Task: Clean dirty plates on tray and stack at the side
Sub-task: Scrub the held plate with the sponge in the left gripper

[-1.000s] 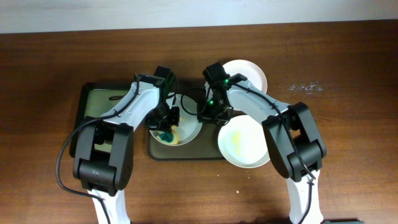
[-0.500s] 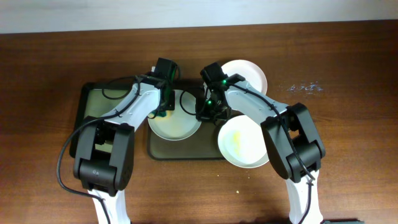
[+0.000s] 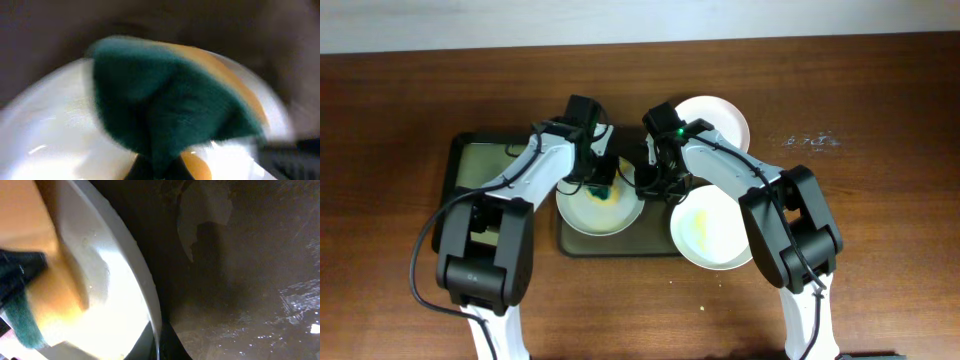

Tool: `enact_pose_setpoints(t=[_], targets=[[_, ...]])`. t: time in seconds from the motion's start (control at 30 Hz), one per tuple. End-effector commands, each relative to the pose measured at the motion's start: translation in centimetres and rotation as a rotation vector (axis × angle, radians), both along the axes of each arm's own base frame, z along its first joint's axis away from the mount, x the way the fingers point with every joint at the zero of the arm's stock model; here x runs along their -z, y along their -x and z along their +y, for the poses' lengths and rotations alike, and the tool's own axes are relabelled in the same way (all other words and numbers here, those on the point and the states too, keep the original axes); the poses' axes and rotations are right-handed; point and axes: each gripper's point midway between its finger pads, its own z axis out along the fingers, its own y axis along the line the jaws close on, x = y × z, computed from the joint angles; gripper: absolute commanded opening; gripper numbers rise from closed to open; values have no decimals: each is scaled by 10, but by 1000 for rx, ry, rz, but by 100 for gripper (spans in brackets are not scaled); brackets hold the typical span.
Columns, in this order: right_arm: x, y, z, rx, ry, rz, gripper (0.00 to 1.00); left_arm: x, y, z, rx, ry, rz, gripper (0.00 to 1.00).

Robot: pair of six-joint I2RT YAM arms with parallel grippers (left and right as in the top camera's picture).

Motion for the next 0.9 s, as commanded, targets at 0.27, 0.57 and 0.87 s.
enact_pose_setpoints(t=[0.27,0.57,0.87], targets=[[27,24,6,-34,7,89,4,2,72,-5,163,67,282,0],[25,26,10,-37,-16,101,4,-2,-7,-9,33,48,-26,0],[26,25,9,-36,-9,96,4,-2,16,97,-253,-506,8,0]])
